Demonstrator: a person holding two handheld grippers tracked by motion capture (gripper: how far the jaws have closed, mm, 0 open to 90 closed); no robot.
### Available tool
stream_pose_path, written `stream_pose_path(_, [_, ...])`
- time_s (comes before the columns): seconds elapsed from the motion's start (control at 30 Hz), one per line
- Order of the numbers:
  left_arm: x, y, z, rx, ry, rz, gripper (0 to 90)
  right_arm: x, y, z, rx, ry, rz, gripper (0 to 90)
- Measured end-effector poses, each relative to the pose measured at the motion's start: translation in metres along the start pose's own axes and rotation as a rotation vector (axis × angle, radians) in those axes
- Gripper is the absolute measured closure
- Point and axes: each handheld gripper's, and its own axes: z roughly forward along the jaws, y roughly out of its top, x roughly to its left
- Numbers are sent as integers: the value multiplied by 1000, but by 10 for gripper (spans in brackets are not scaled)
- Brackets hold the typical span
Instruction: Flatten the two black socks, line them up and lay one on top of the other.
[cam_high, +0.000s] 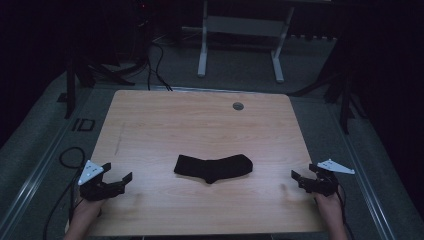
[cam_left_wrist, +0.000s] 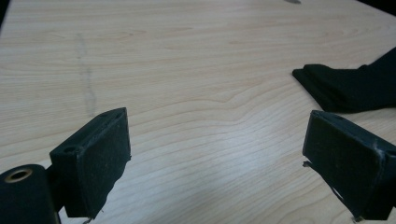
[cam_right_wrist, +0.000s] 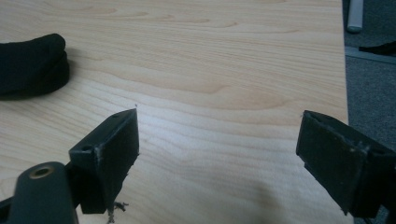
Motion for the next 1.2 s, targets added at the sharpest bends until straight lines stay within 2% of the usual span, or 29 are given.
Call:
stream_pose_path(0.07, [2,-2,-5,-6,4,-11,82,1,-4,-3,-16,-22,-1,132])
stream_pose_path(0.17, [1,-5,-10,-5,12,0,82,3,-9,-7,-37,-46,-2,132])
stream_pose_path(0.3, [1,-10,-16,-11,13,-9,82,5,-14,-12,-69,-70,-4,132])
stream_pose_path(0.53, [1,-15,-29,-46,29,-23,82,8,-22,-22,-92,-69,5,132])
stream_pose_path(0.63, [0,-16,-33,-61,39,-17,82,10,-26,-26,-112,-79,4,132])
stream_pose_path(0.77, [0,-18,-37,-86,51,-37,82,12,-29,-30,-142,-98,16,133])
stream_pose_path(0.93, [-2,-21,-40,-116,78,-40,82,13,-29,-29,-134,-122,8,134])
stream_pose_path(1.2, [0,-23,-43,-137,94,-58,81,17,-31,-27,-136,-138,-3,136])
